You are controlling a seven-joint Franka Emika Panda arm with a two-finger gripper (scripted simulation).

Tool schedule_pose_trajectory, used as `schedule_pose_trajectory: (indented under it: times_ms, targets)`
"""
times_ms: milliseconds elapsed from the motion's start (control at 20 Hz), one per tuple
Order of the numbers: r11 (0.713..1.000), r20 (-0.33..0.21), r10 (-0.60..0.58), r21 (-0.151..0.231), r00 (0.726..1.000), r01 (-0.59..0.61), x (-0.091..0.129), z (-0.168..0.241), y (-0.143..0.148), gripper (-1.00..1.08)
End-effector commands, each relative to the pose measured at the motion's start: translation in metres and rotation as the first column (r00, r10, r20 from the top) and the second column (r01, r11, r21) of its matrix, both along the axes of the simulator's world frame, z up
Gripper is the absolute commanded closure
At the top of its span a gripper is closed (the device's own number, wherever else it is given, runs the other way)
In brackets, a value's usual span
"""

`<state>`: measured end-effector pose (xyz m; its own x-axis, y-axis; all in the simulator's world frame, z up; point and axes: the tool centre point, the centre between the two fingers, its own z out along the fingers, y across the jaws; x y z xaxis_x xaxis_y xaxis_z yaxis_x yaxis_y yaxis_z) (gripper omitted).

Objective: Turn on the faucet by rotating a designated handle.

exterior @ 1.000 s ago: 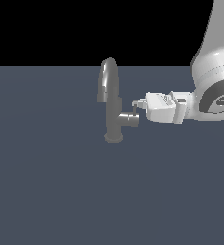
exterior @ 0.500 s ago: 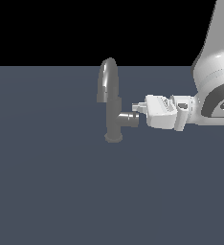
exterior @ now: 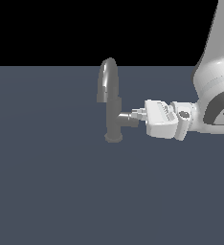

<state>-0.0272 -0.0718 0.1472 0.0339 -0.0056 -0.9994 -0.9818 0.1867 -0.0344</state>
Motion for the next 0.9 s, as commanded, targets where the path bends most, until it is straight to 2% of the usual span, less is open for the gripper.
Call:
schedule_pose_trajectory:
  times_ms: [0,350,400,850]
  targets:
    - [1.000,-0.018,-0.002,0.002,1.000,0.002,-0.008,-0.021,0.000,1.08]
    - [1.000,-0.032,-0.001,0.005,0.999,0.002,-0.020,-0.058,0.002,1.08]
    - [1.000,0.003,0.004,0.005,1.000,-0.004,-0.010,-0.036,0.002,1.08]
    - [1.000,-0.015,0.001,0.006,1.000,-0.001,0.001,-0.070,-0.001,1.08]
